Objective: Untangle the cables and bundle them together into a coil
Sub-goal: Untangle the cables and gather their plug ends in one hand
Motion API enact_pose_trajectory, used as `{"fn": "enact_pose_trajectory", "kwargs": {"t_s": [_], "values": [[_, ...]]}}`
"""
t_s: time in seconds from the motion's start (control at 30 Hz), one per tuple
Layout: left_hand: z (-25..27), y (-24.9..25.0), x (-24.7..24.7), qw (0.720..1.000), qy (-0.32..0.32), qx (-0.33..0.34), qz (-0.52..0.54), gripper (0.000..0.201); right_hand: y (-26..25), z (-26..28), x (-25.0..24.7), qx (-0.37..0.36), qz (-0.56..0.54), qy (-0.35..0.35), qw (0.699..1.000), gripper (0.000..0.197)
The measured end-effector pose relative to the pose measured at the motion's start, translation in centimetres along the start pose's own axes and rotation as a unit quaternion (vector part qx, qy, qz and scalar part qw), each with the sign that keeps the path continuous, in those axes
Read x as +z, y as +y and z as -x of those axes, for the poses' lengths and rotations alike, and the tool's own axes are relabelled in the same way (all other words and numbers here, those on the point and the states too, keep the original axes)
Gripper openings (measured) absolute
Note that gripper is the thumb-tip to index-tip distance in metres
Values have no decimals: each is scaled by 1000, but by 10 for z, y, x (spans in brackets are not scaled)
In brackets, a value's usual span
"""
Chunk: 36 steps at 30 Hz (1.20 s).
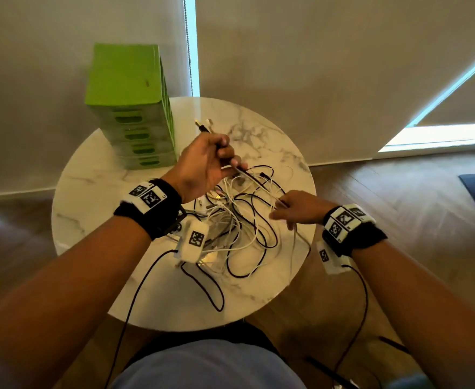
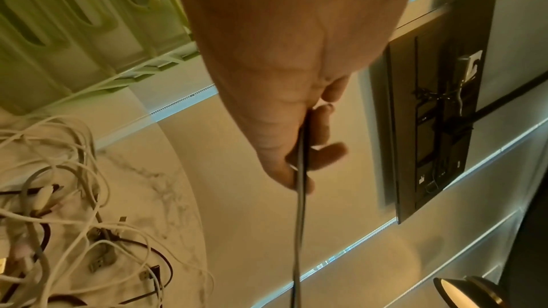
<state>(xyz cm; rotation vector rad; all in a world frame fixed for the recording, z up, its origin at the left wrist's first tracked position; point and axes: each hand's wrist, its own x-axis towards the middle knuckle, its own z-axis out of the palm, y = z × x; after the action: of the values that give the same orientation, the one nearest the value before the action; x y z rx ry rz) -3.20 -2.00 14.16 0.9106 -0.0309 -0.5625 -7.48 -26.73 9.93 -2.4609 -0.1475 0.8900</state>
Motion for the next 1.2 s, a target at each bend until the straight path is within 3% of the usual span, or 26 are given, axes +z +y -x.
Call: {"fn": "enact_pose_trajectory", "kwargs": {"t_s": [0.1, 0.17, 0.2, 0.27, 0.37, 0.47, 0.57, 0.67, 0.77, 0.87, 1.03, 1.2], "values": [[-6, 1, -7, 996, 38, 78, 27, 23, 12, -15, 11, 23, 9, 229, 973, 41], [-11, 3, -14, 990, 75, 119, 4, 27, 13, -20, 31, -13, -41, 292, 955, 36], [-14, 5, -16, 985, 103, 136, -12, 28, 11, -21, 42, -53, -48, 277, 958, 30], [-21, 8, -22, 975, 158, 154, -20, 22, 1, -18, 68, -115, -4, 183, 976, 21], [-32, 6, -33, 963, 221, 141, -55, 18, -21, -16, 95, -141, 123, 42, 981, 49], [-39, -5, -46, 956, 240, 88, -141, 23, -41, -17, 94, -134, 148, -39, 979, 61], [-41, -10, -61, 958, 212, 48, -186, 27, -51, -25, 60, -72, 75, -114, 988, 80], [-44, -9, -72, 952, 221, 32, -211, 25, -54, -47, 14, -71, 118, -60, 989, 82], [-49, -9, -82, 949, 233, 25, -211, 25, -49, -91, -17, -102, 148, 1, 984, 53], [-52, -13, -92, 949, 243, 19, -201, 26, -48, -144, -22, -105, 121, -16, 987, 34], [-47, -23, -106, 941, 270, 6, -206, 20, -52, -227, 14, -111, 167, -68, 977, 33], [-39, -27, -113, 935, 281, 1, -217, 19, -68, -271, 24, -70, 150, -35, 986, 45]]}}
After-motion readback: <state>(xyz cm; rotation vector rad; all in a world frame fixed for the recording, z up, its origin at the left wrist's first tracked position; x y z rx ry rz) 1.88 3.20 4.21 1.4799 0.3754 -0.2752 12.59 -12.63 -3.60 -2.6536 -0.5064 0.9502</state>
